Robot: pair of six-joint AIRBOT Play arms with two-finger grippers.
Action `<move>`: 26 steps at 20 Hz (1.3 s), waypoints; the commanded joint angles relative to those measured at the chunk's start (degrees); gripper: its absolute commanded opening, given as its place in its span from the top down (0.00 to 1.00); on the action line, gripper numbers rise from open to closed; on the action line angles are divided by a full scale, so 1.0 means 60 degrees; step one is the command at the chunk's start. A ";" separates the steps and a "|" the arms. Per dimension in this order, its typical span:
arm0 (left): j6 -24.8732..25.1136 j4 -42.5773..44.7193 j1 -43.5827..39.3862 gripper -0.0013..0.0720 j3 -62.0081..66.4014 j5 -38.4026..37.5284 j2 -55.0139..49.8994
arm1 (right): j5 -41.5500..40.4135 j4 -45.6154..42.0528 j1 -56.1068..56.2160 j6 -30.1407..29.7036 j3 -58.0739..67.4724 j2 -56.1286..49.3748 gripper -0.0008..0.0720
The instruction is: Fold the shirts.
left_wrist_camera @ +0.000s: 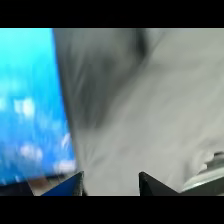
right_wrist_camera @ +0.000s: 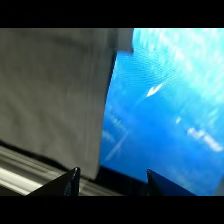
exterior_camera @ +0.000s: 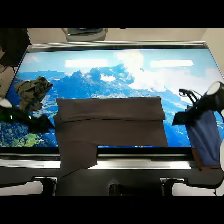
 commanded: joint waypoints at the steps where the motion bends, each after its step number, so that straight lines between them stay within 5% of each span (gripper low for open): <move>1: 0.0605 -0.0029 0.0244 0.39 -0.3027 0.0856 0.1162 | -0.0069 0.0069 -0.0466 -0.0160 -0.1537 0.0710 0.24; 8: 0.0823 -0.0521 0.0004 0.40 -0.4564 0.1716 0.1639 | -0.0521 0.0127 -0.0466 -0.0248 -0.2087 0.1191 0.24; 10: 0.0729 -0.0616 -0.0178 0.51 -0.4674 0.2076 0.1636 | -0.0550 0.0127 -0.0466 -0.0244 -0.2280 0.1198 0.24; 12: 0.0641 -0.0685 -0.0313 0.87 -0.4681 0.2390 0.1639 | -0.0834 0.0328 -0.0463 -0.0240 -0.2867 0.1326 0.24; 13: 0.0641 -0.0692 -0.0324 0.94 -0.4681 0.2470 0.1639 | -0.0991 0.0477 -0.0466 -0.0248 -0.3275 0.1457 0.19; 18: 0.0652 -0.0688 -0.0321 0.94 -0.4681 0.2608 0.1639 | -0.2124 0.0732 -0.0466 -0.0240 -0.4834 0.1610 0.14; 24: 0.0761 -0.0692 -0.0321 0.94 -0.4681 0.2608 0.1639 | -0.3523 0.1894 -0.0463 0.0302 -0.5078 0.1606 0.26; 26: 0.0831 -0.0692 -0.0321 0.94 -0.4681 0.2612 0.1639 | -0.3410 0.1876 -0.0463 0.0419 -0.5078 0.1606 0.52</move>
